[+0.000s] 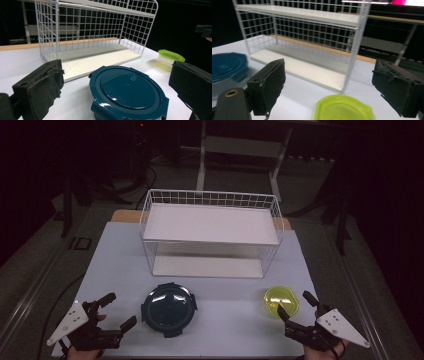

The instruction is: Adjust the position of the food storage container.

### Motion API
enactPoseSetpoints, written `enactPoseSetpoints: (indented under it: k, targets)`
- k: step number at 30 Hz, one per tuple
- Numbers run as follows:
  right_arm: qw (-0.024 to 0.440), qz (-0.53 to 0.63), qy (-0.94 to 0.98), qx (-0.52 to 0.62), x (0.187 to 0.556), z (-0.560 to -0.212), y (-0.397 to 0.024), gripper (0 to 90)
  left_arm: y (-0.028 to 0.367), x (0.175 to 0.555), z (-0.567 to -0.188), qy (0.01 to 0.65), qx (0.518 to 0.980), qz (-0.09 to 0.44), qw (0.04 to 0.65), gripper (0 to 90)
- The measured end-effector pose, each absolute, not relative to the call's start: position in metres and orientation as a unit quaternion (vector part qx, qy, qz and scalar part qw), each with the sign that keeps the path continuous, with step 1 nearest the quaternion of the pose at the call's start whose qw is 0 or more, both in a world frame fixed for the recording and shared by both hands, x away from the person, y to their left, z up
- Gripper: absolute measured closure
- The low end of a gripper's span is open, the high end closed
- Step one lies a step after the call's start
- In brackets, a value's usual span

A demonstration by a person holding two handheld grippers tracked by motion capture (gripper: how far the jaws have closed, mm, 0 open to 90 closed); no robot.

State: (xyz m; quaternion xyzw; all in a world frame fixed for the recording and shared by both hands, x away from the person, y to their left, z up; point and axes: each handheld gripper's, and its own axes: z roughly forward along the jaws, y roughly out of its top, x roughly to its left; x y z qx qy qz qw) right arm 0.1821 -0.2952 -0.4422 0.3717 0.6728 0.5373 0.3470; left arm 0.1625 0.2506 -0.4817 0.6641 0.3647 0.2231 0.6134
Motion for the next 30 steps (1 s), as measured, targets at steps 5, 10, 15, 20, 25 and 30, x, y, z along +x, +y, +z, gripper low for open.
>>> enactPoseSetpoints:
  k: [5,10,15,20,25,30]
  targets:
    - [0.35,0.533,0.677,0.368,0.18,-0.441,-0.293,11.4,0.248,0.161,-0.48,0.351,0.667,0.222,0.618,0.0]
    - [0.355,0.544,0.667,0.364,0.178,-0.44,-0.293,13.0,0.244,0.16,-0.479,0.337,0.674,0.22,0.62,0.0]
    - [0.345,0.548,0.673,0.356,0.179,-0.44,-0.291,13.4,0.244,0.16,-0.479,0.335,0.674,0.208,0.625,0.0]
    - [0.33,0.56,0.67,0.359,0.178,-0.438,-0.293,13.2,0.243,0.16,-0.477,0.33,0.678,0.197,0.627,0.0]
    - [0.307,0.584,0.659,0.361,0.176,-0.433,-0.294,11.7,0.242,0.159,-0.463,0.317,0.676,0.176,0.641,0.0]
    - [0.317,0.581,0.661,0.353,0.176,-0.43,-0.29,11.7,0.248,0.162,-0.45,0.316,0.677,0.17,0.643,0.0]
